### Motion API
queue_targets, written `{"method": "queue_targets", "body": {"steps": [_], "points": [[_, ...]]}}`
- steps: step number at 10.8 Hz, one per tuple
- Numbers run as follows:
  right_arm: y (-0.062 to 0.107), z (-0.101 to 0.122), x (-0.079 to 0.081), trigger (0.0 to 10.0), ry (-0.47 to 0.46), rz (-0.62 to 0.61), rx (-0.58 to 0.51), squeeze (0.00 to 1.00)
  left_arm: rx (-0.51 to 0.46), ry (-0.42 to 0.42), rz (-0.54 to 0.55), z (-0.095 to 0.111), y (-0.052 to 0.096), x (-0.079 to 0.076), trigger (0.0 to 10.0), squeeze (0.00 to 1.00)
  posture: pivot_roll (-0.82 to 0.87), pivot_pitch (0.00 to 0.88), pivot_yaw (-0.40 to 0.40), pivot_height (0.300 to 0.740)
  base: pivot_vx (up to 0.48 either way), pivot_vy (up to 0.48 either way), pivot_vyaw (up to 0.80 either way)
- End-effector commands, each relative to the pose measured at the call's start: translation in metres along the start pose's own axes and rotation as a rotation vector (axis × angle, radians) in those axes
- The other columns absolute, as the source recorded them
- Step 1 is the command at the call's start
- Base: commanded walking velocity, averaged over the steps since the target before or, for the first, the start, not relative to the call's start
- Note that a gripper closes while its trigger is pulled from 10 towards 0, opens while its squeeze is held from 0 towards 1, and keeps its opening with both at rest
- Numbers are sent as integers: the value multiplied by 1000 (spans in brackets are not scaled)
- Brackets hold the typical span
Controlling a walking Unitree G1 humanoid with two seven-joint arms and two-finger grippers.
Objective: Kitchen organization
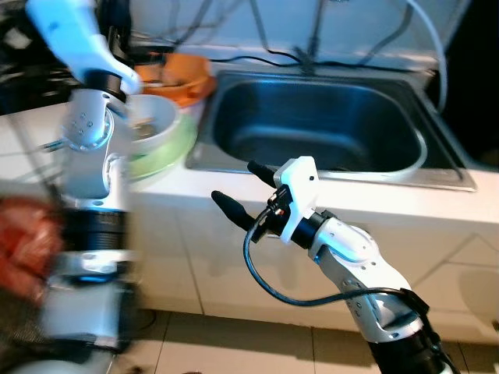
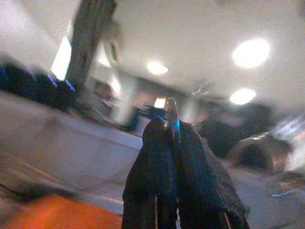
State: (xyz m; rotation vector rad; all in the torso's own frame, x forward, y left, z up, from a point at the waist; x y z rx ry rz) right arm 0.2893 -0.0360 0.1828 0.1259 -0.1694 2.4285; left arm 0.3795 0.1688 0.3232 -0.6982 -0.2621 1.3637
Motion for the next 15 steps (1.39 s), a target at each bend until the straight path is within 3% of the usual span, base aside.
{"method": "queue_targets", "body": {"steps": [1,4,5,6,7,8,10,11,12,15], "points": [[-1,6,-6,10000,16,-29,-26,0,-23,107,-44,7,-2,-7,0,0,86,0,5,740,0,0,0],[0,9,-29,10000,-35,-193,-49,0,73,508,-55,-17,9,-26,0,0,80,0,10,740,0,0,0],[3,15,-55,10000,-132,-363,-113,0,134,774,-13,-36,24,-30,0,0,82,0,12,740,0,0,0],[6,15,-73,10000,-324,-446,-171,0,142,911,-9,-43,33,-34,0,0,86,0,12,740,0,0,0],[10,13,-88,10000,-453,-541,-214,0,144,1044,-2,-49,39,-35,0,0,90,0,12,740,0,0,0],[11,14,-93,10000,-510,-598,-244,0,148,1092,13,-55,44,-32,0,0,89,2,14,740,0,0,0],[2,14,-84,10000,-543,-537,-211,0,140,1123,86,-61,48,-21,0,0,83,8,15,740,0,0,0],[1,9,-79,10000,-705,-458,-230,0,125,1113,113,-62,46,-16,0,0,85,11,15,740,0,0,0],[0,10,-75,10000,-791,-408,-245,0,124,1102,133,-64,45,-12,0,0,85,11,15,740,0,0,0],[-7,15,-62,10000,-832,-340,-246,0,120,1052,203,-76,46,0,0,0,77,12,21,740,0,0,0]]}}
Point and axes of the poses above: a point about 5 cm out from each wrist's last joint towards the gripper, its own y axis pointing back from the gripper into the wrist, its own z axis along the axis of the wrist's last joint, x = y × z, the point moved 2 cm from there along -y, pointing out of the wrist towards the gripper, and after that the axes turned 8 degrees about -y, right-handed, at the moved point
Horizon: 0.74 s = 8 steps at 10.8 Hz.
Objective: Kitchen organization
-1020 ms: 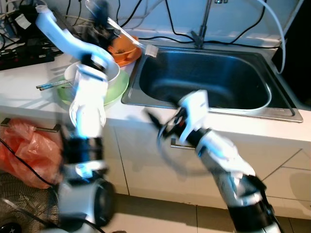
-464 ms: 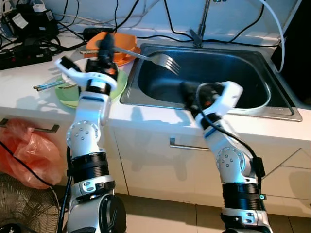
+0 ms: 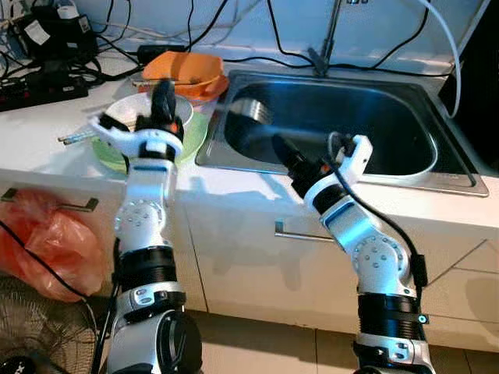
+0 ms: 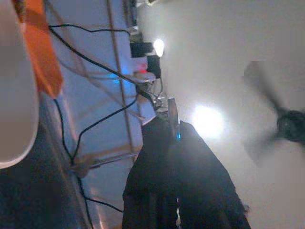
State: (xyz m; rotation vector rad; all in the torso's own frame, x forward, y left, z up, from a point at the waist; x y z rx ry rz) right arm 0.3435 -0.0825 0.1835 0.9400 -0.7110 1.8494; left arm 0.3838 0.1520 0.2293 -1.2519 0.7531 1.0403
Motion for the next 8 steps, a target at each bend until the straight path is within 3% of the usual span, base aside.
{"method": "queue_targets", "body": {"steps": [1,4,6,8], "points": [[-3,-6,15,10000,-61,57,0,0,-16,1,9,-3,-4,1,0,0,76,12,21,740,0,0,0],[-4,-10,21,10000,-94,60,31,0,-31,-33,83,-7,-2,17,0,0,72,12,24,740,0,0,0],[-2,-16,32,10000,-179,121,76,0,-55,-41,151,-9,-4,28,0,0,66,15,27,740,0,0,0],[-3,-26,41,10000,-259,152,127,0,-47,-15,161,-18,-7,28,0,0,56,17,32,740,0,0,0]]}}
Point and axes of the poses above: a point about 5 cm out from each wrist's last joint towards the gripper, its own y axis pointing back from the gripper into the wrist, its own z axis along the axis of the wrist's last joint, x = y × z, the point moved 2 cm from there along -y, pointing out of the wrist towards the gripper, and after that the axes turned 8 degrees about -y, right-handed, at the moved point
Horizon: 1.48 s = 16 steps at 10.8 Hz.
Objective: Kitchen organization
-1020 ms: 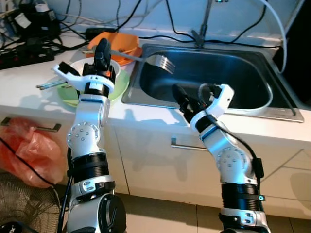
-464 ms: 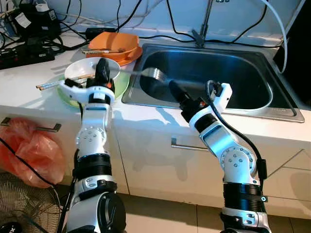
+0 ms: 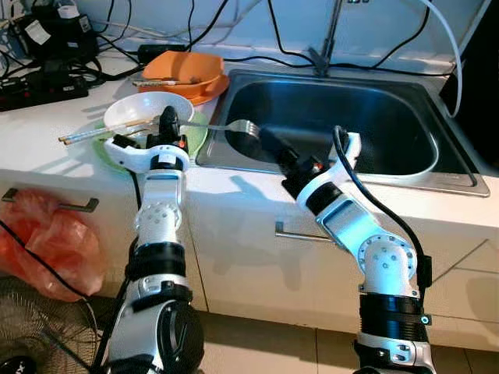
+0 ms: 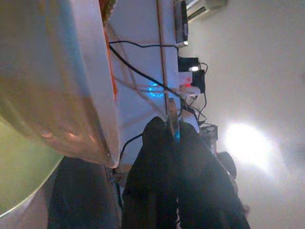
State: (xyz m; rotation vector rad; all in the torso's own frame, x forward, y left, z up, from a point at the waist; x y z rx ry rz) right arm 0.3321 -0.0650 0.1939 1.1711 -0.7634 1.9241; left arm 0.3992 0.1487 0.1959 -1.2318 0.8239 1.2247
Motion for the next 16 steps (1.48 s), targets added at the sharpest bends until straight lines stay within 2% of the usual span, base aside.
{"method": "queue_targets", "body": {"steps": [1,3,4,7,9,12,14,16], "points": [[-11,-21,21,10000,-120,76,25,0,11,22,-16,-10,-6,-11,0,0,59,17,33,740,0,0,0],[-17,-23,25,10000,-128,81,37,0,33,1,-32,-20,-10,-19,0,0,62,16,32,740,0,0,0],[-19,-22,27,10000,-126,84,38,0,44,-3,-22,-25,-10,-18,0,0,62,15,33,740,0,0,0],[-29,-9,27,10000,-103,75,-26,0,136,16,-50,-57,-1,-27,0,0,67,23,32,740,0,0,0],[-33,-1,26,10000,-89,75,-45,0,226,-4,-49,-75,7,-25,0,0,69,25,35,740,0,0,0],[-38,3,21,10000,-84,59,-78,0,292,-1,-88,-89,14,-32,0,0,70,30,33,740,0,0,0],[-41,7,20,10000,-66,60,-107,0,320,4,-87,-94,20,-31,0,0,73,33,34,740,0,0,0],[-49,21,23,10000,-42,74,-165,0,346,14,-88,-98,28,-29,0,0,79,35,36,740,0,0,0]]}}
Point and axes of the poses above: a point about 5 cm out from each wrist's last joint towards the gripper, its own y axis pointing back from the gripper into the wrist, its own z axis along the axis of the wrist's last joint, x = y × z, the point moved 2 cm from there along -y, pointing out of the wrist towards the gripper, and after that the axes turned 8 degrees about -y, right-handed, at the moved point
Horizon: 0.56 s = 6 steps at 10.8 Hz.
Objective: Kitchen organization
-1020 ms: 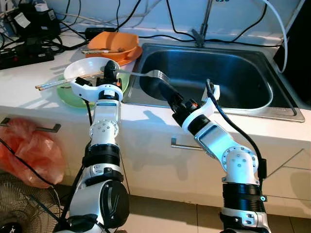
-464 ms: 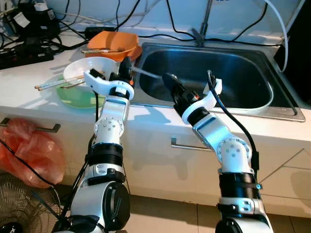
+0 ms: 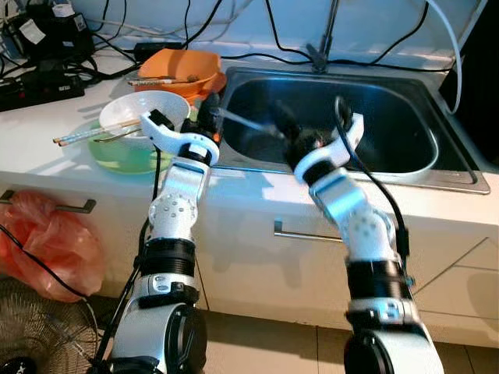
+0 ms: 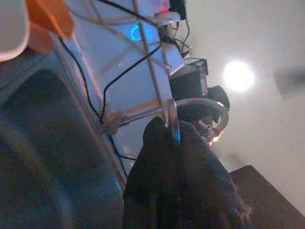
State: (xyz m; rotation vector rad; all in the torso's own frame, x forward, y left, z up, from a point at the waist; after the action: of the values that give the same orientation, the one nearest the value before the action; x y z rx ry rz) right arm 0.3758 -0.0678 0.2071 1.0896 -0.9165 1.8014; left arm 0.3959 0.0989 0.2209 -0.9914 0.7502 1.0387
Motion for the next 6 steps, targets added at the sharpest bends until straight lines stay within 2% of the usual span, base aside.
{"method": "queue_targets", "body": {"steps": [1,2,3,6], "points": [[-14,-7,27,10000,-16,87,-4,0,99,155,36,-61,13,-4,0,0,82,37,36,740,0,0,0],[-17,-6,29,3490,-12,96,-14,0,103,156,36,-62,15,-4,0,0,82,37,37,740,0,0,0],[-22,-4,33,0,-14,102,-30,0,108,157,45,-63,17,-1,0,0,78,40,38,740,0,0,0],[-26,-7,34,118,-19,81,-38,0,112,149,60,-66,18,1,0,0,70,45,39,740,0,0,0]]}}
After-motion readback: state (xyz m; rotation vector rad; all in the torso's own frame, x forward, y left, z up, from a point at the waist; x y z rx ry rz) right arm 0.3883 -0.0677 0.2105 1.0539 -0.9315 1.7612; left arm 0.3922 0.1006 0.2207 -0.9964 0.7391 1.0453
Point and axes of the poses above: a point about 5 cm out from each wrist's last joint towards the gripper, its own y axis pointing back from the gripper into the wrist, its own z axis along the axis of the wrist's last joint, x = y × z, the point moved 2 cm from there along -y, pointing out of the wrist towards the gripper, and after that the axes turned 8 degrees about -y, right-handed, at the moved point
